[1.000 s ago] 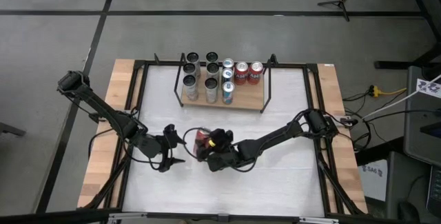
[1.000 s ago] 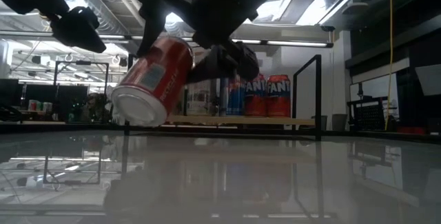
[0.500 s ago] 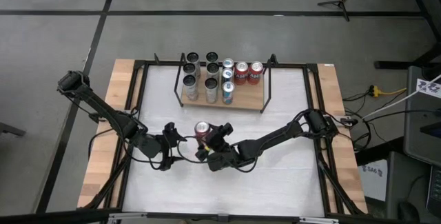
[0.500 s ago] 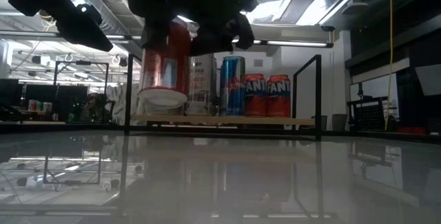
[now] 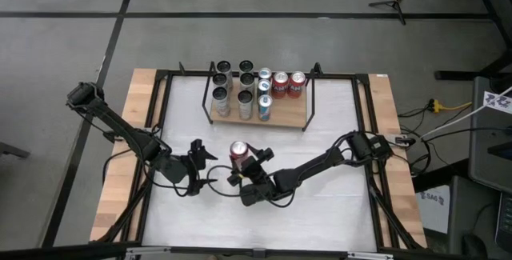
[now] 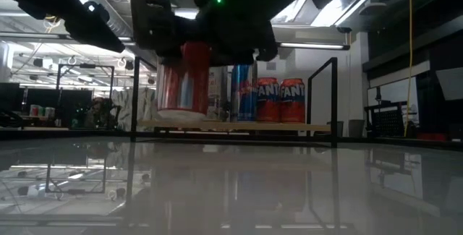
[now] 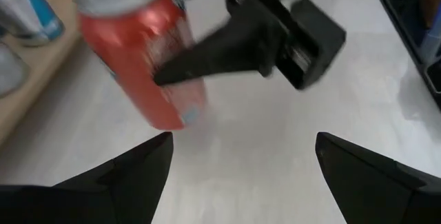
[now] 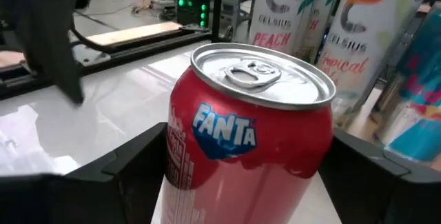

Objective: Place canned beverage on shelf
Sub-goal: Put the red soda can on the shelf

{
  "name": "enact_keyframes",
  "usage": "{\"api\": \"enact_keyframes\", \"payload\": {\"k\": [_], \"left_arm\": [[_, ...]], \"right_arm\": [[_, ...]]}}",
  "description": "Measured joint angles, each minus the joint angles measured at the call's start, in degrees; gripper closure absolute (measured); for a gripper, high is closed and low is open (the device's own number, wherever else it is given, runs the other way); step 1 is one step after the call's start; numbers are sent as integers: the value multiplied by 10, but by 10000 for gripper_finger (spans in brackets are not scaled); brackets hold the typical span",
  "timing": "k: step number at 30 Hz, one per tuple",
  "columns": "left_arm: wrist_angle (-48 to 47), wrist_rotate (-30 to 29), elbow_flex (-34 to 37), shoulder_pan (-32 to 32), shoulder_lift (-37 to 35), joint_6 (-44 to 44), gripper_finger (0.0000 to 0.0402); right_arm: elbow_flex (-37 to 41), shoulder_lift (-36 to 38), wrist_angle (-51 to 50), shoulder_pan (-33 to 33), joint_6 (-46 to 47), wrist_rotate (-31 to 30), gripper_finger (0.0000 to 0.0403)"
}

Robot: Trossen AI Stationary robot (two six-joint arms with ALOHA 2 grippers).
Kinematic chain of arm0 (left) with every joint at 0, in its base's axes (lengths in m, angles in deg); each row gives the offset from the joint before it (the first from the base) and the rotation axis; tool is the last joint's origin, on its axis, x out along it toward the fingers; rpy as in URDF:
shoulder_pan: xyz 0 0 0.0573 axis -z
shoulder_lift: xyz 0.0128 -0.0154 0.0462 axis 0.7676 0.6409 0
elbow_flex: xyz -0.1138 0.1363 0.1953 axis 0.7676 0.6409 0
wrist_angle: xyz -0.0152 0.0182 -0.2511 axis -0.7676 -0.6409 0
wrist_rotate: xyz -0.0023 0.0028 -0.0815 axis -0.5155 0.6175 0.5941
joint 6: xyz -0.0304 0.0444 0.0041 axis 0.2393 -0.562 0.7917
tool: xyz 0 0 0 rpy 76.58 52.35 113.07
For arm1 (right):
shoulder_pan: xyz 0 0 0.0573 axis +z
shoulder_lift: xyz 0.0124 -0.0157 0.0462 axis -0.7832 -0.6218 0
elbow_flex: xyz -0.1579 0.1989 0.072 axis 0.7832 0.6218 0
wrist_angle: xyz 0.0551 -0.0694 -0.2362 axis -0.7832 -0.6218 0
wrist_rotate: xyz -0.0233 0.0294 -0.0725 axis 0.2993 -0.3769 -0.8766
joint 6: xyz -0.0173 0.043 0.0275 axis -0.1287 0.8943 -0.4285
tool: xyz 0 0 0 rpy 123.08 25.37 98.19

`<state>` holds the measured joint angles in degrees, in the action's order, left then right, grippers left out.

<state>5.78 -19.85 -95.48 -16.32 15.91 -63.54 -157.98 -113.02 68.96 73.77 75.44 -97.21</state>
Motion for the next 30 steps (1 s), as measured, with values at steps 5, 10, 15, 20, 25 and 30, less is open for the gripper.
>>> {"api": "enact_keyframes", "payload": {"k": [5, 10, 15, 20, 25, 30], "left_arm": [[-1, -32, 0, -2, 0, -3, 52], [-1, -37, 0, -2, 0, -2, 52], [0, -41, 0, -2, 0, -2, 52], [0, -41, 0, -2, 0, -1, 52], [-1, -41, 0, -2, 0, -1, 52], [0, -40, 0, -2, 0, -1, 52]], "right_arm": [[0, -27, 24, -1, 1, 2, 80], [0, -37, 30, -1, 1, -6, 80], [0, -44, 25, -1, 1, 3, 80], [0, -44, 21, -1, -3, 1, 80], [0, -44, 22, -1, -3, 3, 80], [0, -44, 21, -1, -3, 10, 80]]}}
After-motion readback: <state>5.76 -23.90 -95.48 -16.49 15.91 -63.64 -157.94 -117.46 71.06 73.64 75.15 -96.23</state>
